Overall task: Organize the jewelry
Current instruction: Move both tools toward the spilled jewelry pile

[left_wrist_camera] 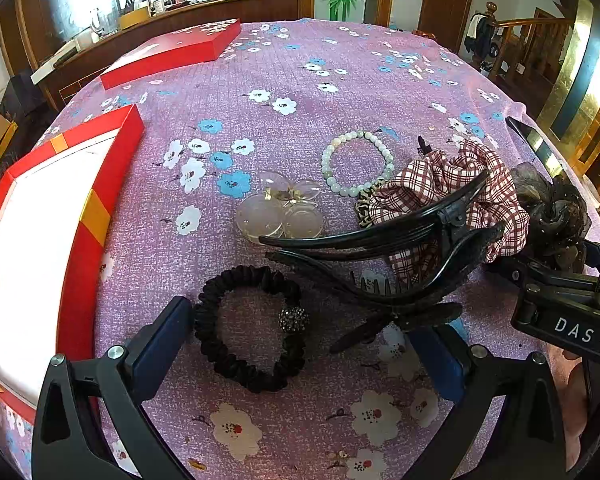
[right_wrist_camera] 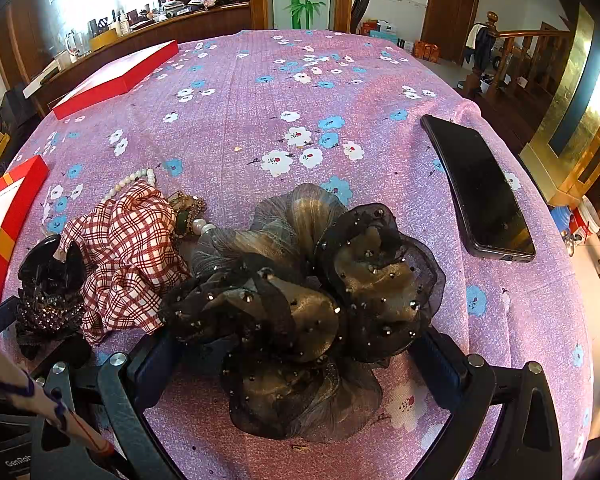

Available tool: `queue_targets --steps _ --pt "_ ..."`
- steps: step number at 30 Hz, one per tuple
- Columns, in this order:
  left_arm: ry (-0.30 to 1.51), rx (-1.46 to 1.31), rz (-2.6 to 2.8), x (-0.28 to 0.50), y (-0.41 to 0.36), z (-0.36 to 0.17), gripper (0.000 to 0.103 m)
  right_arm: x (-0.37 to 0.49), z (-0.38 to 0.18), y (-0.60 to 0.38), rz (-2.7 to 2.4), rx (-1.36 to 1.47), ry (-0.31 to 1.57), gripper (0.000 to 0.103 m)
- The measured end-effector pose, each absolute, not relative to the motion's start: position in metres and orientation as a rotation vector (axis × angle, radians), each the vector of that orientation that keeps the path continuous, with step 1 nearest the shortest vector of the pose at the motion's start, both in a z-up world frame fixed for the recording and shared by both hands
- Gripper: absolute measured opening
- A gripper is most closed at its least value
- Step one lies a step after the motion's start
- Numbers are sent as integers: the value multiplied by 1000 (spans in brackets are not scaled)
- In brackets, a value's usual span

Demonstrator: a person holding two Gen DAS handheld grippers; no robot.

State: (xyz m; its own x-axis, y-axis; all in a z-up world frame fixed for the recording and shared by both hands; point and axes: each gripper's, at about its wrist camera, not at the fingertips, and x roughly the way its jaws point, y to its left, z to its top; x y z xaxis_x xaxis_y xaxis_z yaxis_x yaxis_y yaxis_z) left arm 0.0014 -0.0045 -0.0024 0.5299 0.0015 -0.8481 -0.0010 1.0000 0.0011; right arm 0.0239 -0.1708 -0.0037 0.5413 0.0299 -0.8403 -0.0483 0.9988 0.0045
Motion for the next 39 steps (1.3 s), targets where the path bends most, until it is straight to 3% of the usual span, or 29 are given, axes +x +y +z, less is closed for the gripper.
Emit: queue_targets --steps 17,26,32,39 --pt "1016 21 23 -3 -8 0 103 -3 5 -175 28 -27 957 103" --pt "703 40 90 -66 6 39 103 -44 26 -181 46 0 776 102" --pt "670 -12 86 -73 18 45 103 -62 37 -183 60 21 624 102" --pt "681 -1 79 -69 15 42 103 -64 41 -190 72 66 606 102"
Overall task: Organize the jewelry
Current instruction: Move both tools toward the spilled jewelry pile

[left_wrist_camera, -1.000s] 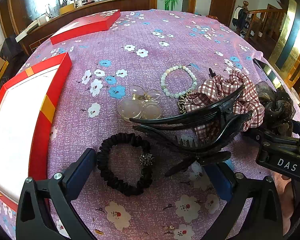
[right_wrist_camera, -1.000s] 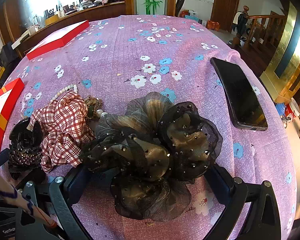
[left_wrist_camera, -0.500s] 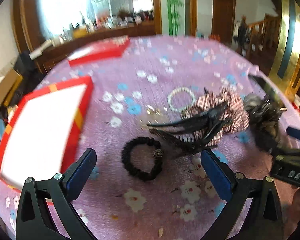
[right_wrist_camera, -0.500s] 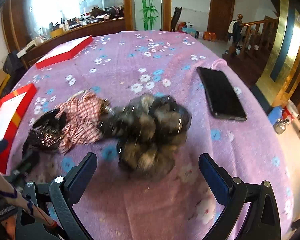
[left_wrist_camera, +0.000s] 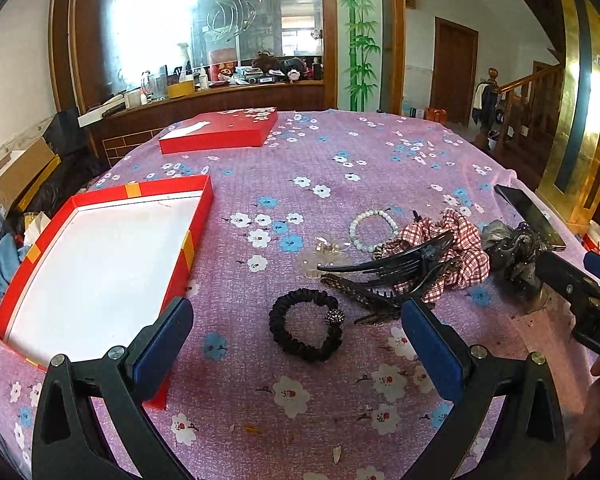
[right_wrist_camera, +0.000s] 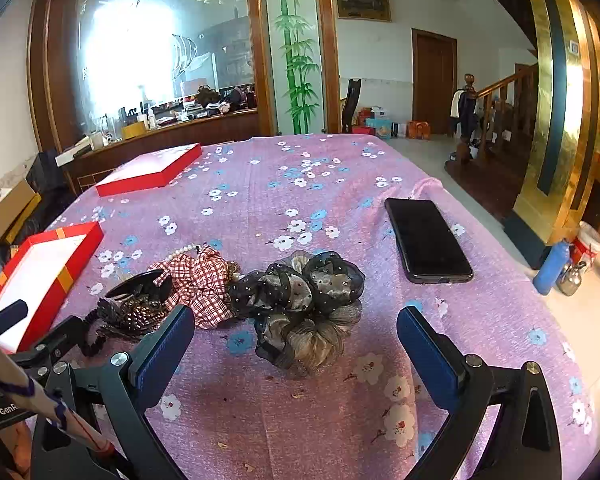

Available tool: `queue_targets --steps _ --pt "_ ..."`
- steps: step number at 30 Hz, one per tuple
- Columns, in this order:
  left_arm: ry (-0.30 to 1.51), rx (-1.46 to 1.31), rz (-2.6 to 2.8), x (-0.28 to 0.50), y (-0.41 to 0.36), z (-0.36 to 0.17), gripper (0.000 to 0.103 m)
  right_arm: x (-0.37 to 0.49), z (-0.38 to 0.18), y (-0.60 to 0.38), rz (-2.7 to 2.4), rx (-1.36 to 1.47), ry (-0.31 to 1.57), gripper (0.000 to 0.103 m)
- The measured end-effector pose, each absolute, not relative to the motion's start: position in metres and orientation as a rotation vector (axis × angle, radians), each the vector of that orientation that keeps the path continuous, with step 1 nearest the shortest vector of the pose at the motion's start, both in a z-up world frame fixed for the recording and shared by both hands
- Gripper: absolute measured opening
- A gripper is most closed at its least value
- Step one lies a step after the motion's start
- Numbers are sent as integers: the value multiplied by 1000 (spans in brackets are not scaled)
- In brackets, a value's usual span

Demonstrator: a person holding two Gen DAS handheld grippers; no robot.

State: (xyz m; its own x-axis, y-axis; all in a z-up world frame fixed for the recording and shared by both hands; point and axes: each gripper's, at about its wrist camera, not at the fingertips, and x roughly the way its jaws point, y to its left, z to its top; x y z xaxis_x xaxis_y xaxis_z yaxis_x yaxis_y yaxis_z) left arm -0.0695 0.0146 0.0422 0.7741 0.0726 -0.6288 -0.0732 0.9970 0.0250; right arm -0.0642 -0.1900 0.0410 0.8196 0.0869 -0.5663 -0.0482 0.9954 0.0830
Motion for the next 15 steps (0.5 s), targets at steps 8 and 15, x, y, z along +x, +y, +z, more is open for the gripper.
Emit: queue_targets --steps 8,15 --pt "683 -2 89 -69 16 41 103 -66 41 -195 81 84 599 102" --pt "680 -10 90 -70 17 41 103 -66 41 -195 80 83 599 102"
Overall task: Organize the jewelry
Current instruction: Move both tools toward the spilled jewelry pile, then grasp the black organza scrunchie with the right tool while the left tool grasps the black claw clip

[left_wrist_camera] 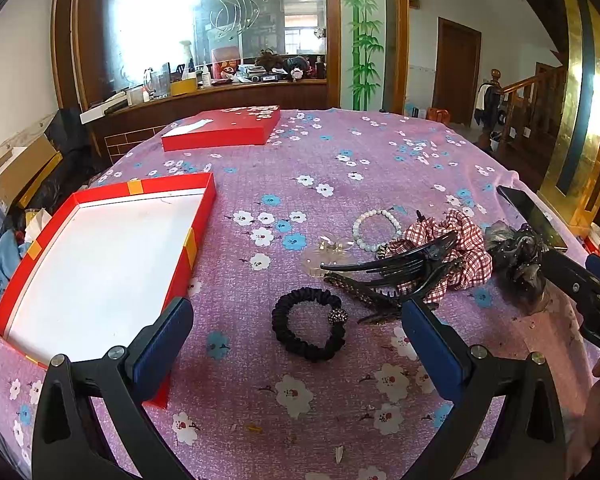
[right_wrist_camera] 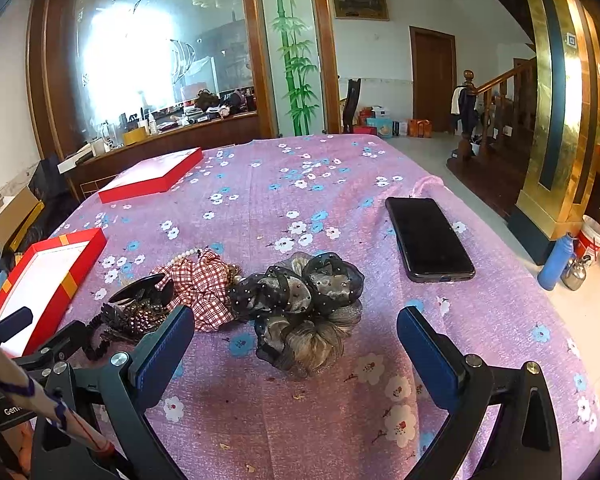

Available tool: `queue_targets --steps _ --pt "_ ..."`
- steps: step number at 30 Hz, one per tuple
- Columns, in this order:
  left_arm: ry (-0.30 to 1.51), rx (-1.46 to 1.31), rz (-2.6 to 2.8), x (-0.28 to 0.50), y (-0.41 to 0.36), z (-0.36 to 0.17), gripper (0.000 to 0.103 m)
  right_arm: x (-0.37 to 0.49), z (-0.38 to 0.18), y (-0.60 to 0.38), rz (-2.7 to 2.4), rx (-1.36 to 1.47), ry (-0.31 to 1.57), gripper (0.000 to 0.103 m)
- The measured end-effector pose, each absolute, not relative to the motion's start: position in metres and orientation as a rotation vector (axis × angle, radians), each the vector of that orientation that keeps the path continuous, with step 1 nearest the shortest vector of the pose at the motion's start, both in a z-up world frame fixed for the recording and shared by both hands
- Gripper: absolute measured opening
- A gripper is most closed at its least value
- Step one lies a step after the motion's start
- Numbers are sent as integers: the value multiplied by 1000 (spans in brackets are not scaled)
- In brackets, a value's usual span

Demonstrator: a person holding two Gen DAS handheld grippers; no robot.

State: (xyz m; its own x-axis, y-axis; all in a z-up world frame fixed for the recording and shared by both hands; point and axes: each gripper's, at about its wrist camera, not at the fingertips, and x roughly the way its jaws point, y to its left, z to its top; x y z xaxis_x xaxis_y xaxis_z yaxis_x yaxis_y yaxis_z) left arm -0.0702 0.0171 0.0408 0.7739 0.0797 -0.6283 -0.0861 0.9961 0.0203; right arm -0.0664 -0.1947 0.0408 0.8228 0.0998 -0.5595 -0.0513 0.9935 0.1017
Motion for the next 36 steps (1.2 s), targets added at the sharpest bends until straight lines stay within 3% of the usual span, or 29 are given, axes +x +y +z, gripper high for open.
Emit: queue_targets --steps 18,25,36 --pt "669 -117 18 -87 46 52 103 -65 37 -222 123 193 651 102" --pt "629 -168 13 -97 81 79 103 -67 44 -254 110 238 676 94" --pt "704 -218 -97 -83 96 94 103 -23 43 -253 235 350 883 93"
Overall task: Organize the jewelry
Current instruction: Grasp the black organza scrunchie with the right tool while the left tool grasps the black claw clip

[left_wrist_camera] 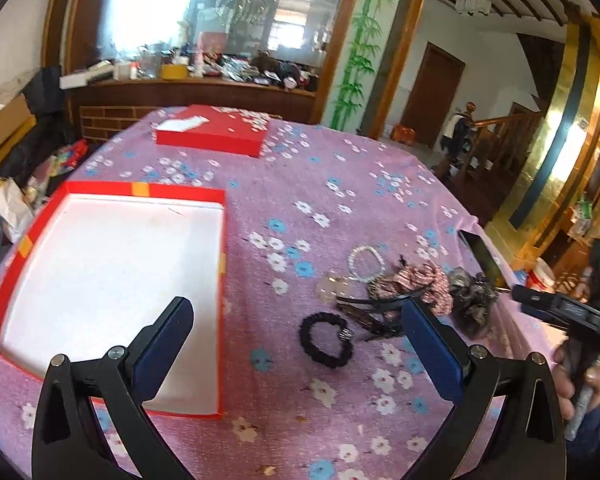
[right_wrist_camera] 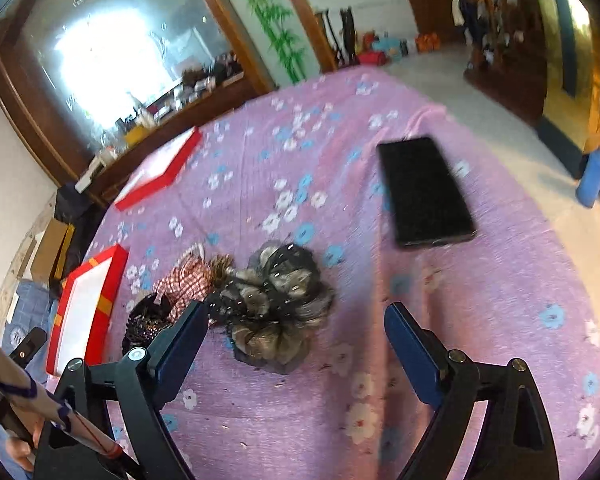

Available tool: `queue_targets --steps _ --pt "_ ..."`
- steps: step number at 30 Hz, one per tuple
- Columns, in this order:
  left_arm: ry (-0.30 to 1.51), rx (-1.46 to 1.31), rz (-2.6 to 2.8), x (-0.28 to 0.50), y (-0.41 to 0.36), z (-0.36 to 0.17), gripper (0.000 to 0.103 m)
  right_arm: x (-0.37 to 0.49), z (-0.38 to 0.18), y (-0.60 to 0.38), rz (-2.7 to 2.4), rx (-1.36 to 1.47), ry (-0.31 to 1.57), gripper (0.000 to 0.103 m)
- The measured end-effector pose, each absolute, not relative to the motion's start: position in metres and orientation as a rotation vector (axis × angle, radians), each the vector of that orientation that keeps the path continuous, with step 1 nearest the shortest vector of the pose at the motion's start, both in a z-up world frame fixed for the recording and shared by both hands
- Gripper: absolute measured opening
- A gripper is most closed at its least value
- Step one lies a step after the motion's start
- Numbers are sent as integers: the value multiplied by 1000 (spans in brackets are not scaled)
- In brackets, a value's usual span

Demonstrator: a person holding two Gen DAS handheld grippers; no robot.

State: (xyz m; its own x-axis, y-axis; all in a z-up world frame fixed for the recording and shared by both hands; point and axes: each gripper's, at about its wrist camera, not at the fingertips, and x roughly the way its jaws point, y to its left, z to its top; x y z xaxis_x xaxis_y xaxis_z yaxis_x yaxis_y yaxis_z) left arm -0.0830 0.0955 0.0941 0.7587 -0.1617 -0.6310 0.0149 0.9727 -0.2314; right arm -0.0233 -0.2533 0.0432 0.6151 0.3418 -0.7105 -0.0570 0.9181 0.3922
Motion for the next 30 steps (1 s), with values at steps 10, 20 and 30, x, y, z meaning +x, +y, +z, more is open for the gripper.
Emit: queue_targets --steps 10,20,30 --pt "768 -67 -219 -82 50 83 103 8 11 -196 201 94 975 79" --pt "783 193 -272 -59 0 65 103 -2 16 -233 179 219 832 22" --pt "788 427 -382 -17 -32 45 103 0 17 -238 207 273 831 22"
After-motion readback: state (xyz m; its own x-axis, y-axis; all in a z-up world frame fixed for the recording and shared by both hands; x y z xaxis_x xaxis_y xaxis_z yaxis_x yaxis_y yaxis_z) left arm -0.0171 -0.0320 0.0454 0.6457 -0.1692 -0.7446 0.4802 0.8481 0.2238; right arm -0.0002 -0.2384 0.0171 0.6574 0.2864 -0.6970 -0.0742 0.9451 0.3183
